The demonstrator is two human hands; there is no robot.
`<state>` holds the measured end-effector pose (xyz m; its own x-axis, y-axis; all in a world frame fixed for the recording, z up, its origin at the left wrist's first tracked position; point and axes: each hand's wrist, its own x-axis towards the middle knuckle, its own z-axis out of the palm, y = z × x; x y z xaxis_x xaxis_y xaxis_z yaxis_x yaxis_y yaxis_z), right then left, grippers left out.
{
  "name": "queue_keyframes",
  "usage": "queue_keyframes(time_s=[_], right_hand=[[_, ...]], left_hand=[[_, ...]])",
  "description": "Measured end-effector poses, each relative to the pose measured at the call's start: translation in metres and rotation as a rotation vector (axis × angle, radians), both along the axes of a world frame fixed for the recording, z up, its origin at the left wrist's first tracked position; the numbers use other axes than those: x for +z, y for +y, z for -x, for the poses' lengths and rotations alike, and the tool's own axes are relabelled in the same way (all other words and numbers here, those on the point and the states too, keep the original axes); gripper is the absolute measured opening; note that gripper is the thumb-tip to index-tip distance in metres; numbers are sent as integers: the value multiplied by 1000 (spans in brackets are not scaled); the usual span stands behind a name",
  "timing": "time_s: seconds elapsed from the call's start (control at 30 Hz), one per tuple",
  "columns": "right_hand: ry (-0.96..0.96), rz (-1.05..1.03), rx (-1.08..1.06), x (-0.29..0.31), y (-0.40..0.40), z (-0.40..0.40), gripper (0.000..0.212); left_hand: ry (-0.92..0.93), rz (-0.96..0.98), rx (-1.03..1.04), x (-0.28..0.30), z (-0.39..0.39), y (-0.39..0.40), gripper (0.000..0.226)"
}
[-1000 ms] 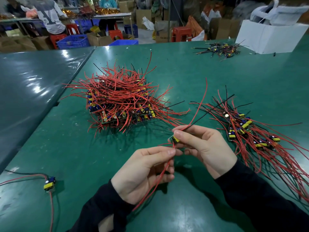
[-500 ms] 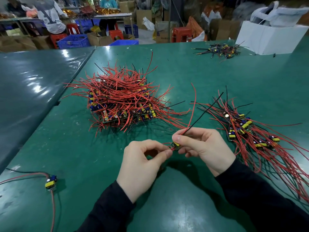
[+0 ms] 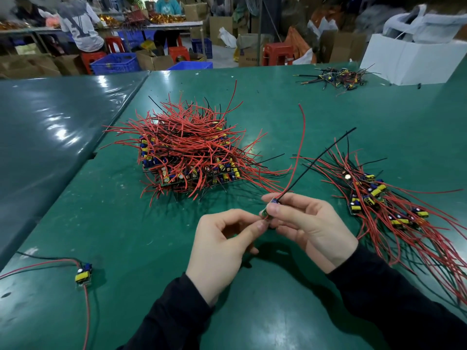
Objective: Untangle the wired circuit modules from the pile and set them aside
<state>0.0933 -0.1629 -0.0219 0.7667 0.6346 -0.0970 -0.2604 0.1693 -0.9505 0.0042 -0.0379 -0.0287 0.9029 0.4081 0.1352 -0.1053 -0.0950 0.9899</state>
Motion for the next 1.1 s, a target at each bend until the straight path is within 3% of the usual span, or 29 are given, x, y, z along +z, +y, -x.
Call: queue_keyframes(time_s=[0.1, 0.2, 0.3, 0.4, 0.53, 0.6, 0.77, 0.97, 1.1], right_hand=[[-64, 39, 36, 2, 0, 0, 21], [-114, 62, -84, 2, -2, -6, 23], [-92, 42, -124, 2, -4, -9, 28], [-52, -9, -91, -1, -2, -4, 20], [-147, -21, -100, -2, 2, 2, 18], [-149, -43, -137, -1, 2, 1, 18], [-106, -75, -222, 1, -1, -6, 16], [-183, -116, -95, 0, 3, 9, 13], [-185, -141, -184, 4, 1, 1, 14]], left_hand=[[27, 105, -24, 2, 1, 2, 7], [152, 227, -83, -1, 1, 4, 9], [186, 174, -76, -3, 1, 5, 9], [194, 18, 15, -5, -1, 4, 12], [201, -202, 150, -7, -3, 5, 24], [192, -164, 131, -6, -3, 6, 23], [271, 143, -65, -3, -2, 9, 17], [270, -23, 69, -11, -5, 12, 21], [273, 3, 31, -10, -5, 15, 17]])
